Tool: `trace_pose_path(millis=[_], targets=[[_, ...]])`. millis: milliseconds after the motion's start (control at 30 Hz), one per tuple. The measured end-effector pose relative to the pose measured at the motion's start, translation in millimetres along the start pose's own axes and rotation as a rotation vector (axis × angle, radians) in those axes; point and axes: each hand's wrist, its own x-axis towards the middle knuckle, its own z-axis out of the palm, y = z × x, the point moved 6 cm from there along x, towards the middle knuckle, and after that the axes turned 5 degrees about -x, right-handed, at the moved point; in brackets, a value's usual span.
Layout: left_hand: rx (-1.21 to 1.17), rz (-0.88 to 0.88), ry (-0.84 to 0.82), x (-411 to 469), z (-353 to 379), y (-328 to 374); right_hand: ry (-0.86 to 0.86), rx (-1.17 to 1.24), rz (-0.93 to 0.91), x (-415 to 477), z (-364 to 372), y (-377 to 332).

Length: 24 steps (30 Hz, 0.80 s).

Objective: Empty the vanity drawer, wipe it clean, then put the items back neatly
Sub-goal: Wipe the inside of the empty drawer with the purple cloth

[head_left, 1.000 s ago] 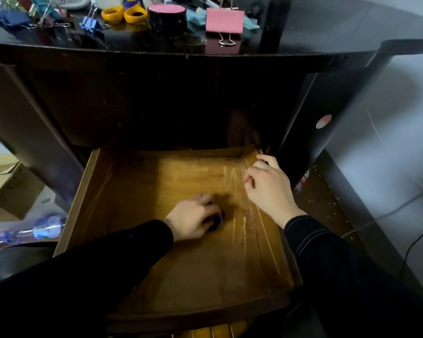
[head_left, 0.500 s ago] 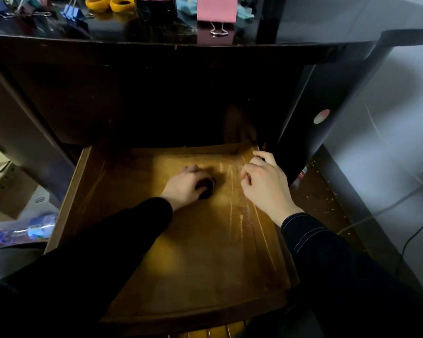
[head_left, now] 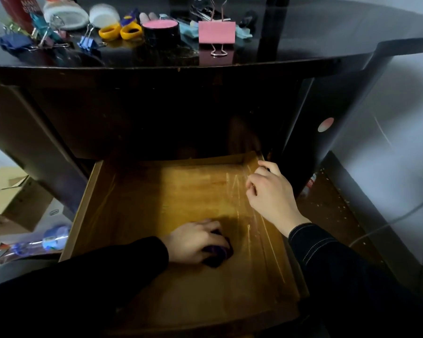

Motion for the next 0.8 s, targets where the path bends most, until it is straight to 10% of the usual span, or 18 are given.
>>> trace_pose_path(millis=[333,633,800], targets=[[0.005,-0.645,0.517,84.7,-60.4,-118.7,0.031,0.017,0.001,2.9,-2.0,1.5],[0.304,-0.314,0.258,20.6,-20.5,-52.5,0.052,0.02,-0.021,0.9,-1.3,2.2],[0.324,-0.539,0.347,51.4,-63.8,-110.2,0.062,0.031,-0.009,2.5,-1.1,1.3]])
